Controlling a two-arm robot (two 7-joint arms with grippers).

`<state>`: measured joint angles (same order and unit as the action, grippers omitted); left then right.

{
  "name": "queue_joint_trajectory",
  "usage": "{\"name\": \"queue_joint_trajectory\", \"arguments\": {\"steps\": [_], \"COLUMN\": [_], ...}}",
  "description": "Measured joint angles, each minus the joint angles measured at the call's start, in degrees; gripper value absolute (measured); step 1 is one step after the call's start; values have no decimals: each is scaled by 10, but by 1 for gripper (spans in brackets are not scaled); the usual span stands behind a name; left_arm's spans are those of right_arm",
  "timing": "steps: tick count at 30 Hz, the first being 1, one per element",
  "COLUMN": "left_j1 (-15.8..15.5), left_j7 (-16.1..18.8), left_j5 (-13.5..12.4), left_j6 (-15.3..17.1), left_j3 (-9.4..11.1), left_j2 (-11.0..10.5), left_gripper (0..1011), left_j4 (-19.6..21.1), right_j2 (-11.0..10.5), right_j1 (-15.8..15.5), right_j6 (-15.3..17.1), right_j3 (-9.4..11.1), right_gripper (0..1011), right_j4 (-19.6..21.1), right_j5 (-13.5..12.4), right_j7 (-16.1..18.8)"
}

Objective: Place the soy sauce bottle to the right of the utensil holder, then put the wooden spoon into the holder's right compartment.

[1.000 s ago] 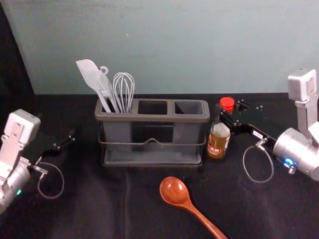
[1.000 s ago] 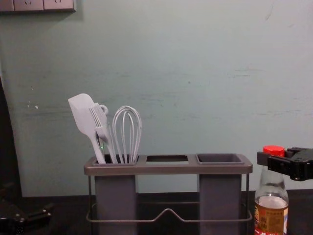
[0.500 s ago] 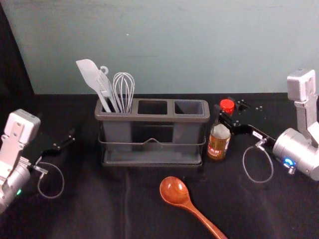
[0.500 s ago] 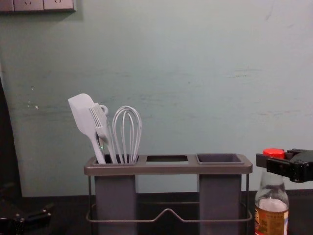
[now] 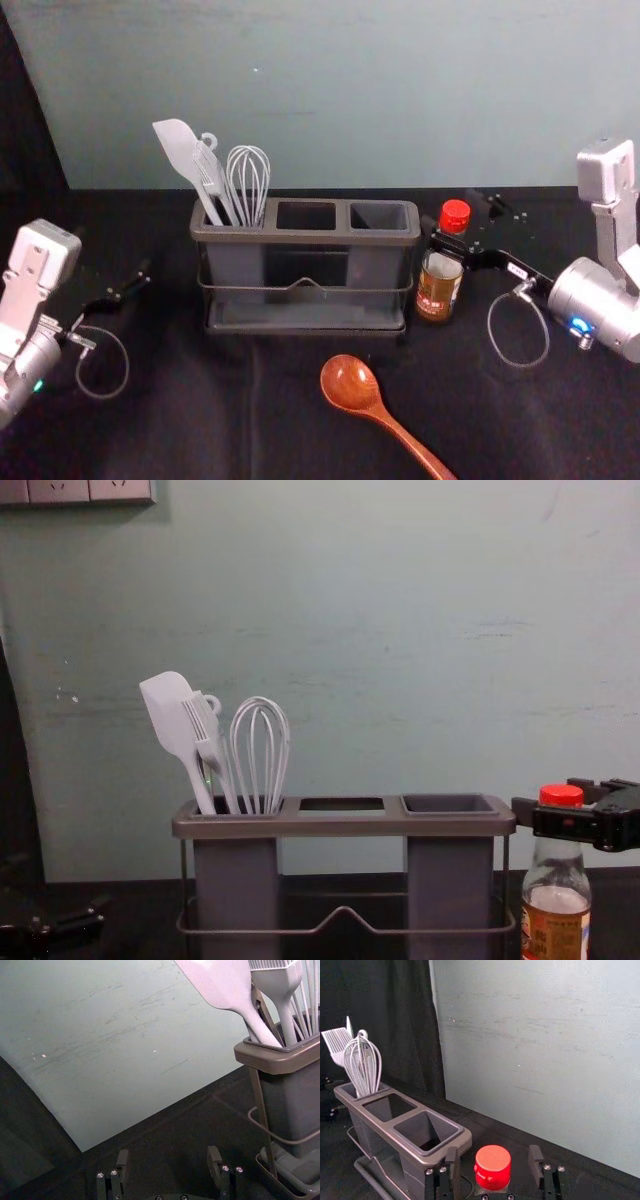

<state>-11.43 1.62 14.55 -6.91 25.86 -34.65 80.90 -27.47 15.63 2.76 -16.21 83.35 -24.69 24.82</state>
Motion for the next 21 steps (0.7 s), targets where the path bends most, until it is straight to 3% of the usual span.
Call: {"name": "queue_joint_trajectory", "arguments": {"steps": [5, 21], "left_j1": [0, 0], "left_j7": [0, 0], "left_j5": [0, 0], "left_j6": [0, 0], "left_j3": [0, 0], "left_j2": [0, 0], "left_gripper": [1012, 1011], "left_j4": [0, 0], "right_j2": [0, -7], "right_j1": [0, -41], "right_j6": [0, -4], "right_j3": [0, 36], "right_gripper": [1002, 1002], "right_j4": [0, 49], "right_j5": [0, 3], "right_j7": [0, -29]}}
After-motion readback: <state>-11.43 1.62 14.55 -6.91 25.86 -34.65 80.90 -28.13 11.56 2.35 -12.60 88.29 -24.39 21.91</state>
